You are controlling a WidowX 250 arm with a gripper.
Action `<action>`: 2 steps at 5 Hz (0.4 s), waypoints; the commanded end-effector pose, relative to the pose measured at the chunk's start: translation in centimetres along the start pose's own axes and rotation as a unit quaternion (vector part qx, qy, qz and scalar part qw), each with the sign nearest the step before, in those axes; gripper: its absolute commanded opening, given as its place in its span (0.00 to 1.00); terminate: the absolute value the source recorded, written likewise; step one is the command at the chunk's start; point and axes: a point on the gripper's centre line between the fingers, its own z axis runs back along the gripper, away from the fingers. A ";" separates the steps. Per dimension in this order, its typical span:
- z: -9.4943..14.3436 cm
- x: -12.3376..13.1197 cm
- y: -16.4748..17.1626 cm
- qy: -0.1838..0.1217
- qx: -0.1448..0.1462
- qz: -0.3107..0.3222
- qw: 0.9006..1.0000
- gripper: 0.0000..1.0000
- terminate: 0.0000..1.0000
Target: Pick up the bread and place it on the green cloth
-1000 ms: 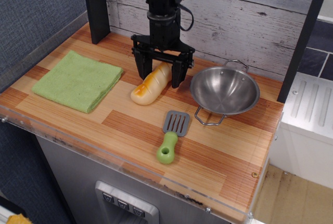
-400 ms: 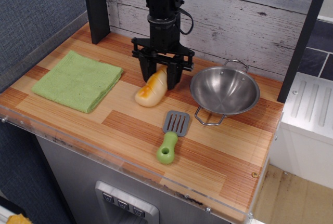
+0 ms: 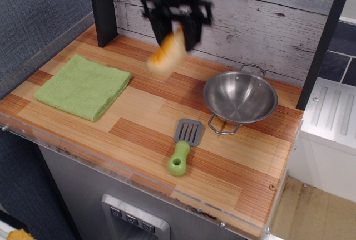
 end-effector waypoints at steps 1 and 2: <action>6.1 -2.0 7.1 -0.021 0.100 0.020 0.995 0.00 0.00; 4.8 -3.4 10.1 -0.003 0.116 0.022 0.993 0.00 0.00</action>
